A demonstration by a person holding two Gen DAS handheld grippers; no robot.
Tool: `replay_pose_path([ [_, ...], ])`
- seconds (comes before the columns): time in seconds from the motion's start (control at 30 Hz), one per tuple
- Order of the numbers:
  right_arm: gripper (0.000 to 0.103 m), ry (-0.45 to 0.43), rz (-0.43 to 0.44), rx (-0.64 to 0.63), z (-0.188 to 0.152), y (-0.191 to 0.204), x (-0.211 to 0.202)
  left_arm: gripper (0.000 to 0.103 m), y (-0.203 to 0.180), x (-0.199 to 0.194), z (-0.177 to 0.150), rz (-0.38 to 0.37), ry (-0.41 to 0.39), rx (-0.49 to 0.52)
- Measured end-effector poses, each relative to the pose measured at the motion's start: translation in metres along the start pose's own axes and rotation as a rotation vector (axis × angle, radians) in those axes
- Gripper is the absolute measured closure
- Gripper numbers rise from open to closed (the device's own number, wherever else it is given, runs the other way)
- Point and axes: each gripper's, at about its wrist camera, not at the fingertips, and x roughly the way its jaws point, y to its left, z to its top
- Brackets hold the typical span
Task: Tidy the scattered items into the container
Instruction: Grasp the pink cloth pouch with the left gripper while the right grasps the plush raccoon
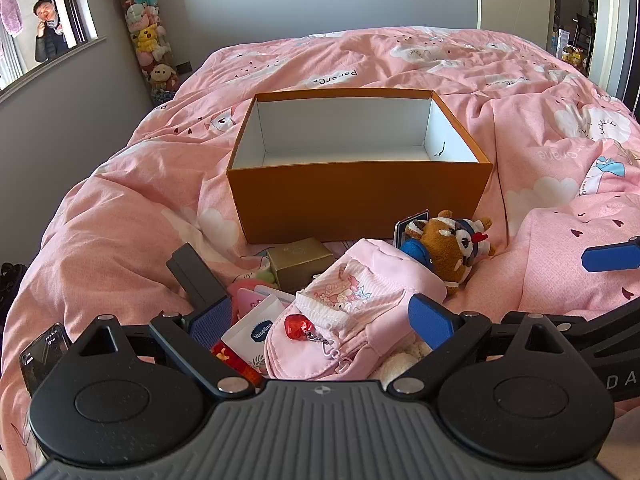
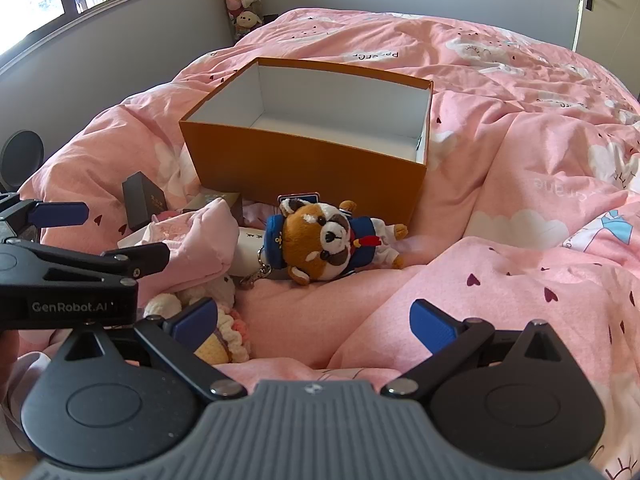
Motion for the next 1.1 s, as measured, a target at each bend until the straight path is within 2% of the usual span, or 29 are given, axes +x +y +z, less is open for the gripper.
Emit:
replay_pose_path([
  [0.23,0.001,0.004,0.007,-0.015,-0.001,0.003,0.002,0.000,0.001,-0.001,0.000,-0.010,-0.002,0.002],
  [0.43,0.002,0.013,0.021,-0.083,0.006,0.003,0.006,0.001,0.013,-0.002,0.004,-0.027,0.005,-0.009],
  [0.53,0.008,0.028,0.036,-0.099,0.016,-0.004,0.010,0.008,0.020,-0.001,0.008,-0.054,0.011,-0.010],
  [0.67,0.014,0.054,0.048,-0.090,0.032,-0.016,0.023,0.009,0.031,0.003,0.014,-0.129,0.029,-0.052],
  [0.73,0.018,0.067,0.058,-0.088,0.039,-0.020,0.031,0.009,0.028,0.002,0.015,-0.148,0.025,-0.024],
  [0.87,0.019,0.080,0.064,-0.111,0.047,-0.022,0.046,0.009,0.009,0.001,0.014,-0.136,0.009,0.099],
  [1.0,0.024,0.101,0.091,-0.135,0.049,-0.021,0.058,0.009,-0.004,0.006,0.012,-0.176,0.025,0.147],
  [1.1,0.026,0.109,0.095,-0.161,0.049,-0.021,0.064,0.009,-0.017,0.013,0.009,-0.158,0.035,0.208],
])
